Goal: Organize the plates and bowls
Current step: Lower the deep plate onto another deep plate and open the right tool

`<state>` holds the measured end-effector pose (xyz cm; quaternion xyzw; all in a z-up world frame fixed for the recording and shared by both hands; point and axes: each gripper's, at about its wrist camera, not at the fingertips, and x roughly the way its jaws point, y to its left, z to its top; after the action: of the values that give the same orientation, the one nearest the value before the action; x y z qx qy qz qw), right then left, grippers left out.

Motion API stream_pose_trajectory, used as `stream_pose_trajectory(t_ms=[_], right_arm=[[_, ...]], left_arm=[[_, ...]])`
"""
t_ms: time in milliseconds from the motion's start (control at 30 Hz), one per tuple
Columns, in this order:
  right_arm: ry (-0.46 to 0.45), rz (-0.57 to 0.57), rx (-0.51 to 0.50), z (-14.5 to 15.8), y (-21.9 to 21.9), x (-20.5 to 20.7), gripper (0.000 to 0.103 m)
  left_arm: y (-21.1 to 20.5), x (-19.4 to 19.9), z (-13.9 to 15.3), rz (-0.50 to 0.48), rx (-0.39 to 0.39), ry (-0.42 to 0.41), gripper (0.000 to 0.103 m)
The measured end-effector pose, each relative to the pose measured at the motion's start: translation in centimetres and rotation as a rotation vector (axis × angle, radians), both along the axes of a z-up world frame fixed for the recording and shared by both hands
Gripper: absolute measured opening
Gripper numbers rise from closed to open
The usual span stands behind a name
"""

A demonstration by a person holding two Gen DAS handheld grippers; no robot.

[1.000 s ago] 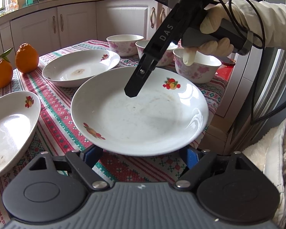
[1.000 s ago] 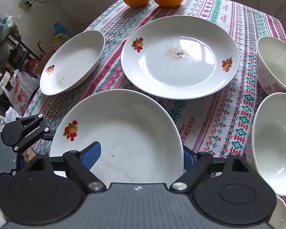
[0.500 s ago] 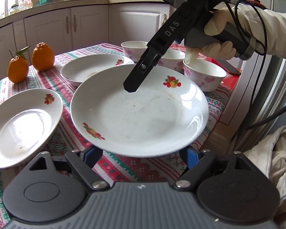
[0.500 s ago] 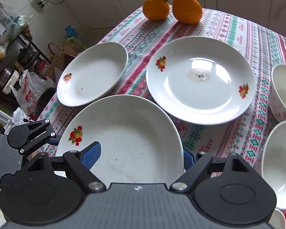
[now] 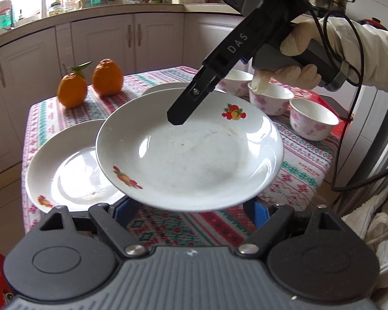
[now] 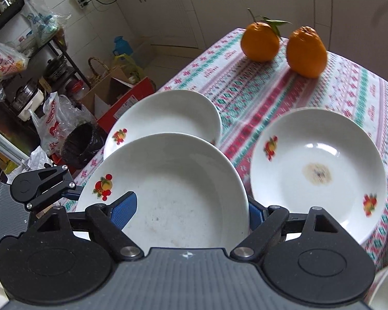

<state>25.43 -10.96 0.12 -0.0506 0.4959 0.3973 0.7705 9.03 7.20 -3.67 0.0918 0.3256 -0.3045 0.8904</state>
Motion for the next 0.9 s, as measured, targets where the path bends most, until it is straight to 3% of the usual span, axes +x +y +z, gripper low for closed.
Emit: stream_pose_trajectory(t_ms=[467,900], right_arm=[[-0.013,0.11,0.016,-0.5,6.8,3.9,0.089],[0.006,0.105,0.013,-2.0,8.9,6.0,0.089]], left_arm=[[4.3,1.8,-0.3,0.137,0.016,0.009,0.087],[5.5,3.4,-0.6,0.18,0.017,0.014,0.087]])
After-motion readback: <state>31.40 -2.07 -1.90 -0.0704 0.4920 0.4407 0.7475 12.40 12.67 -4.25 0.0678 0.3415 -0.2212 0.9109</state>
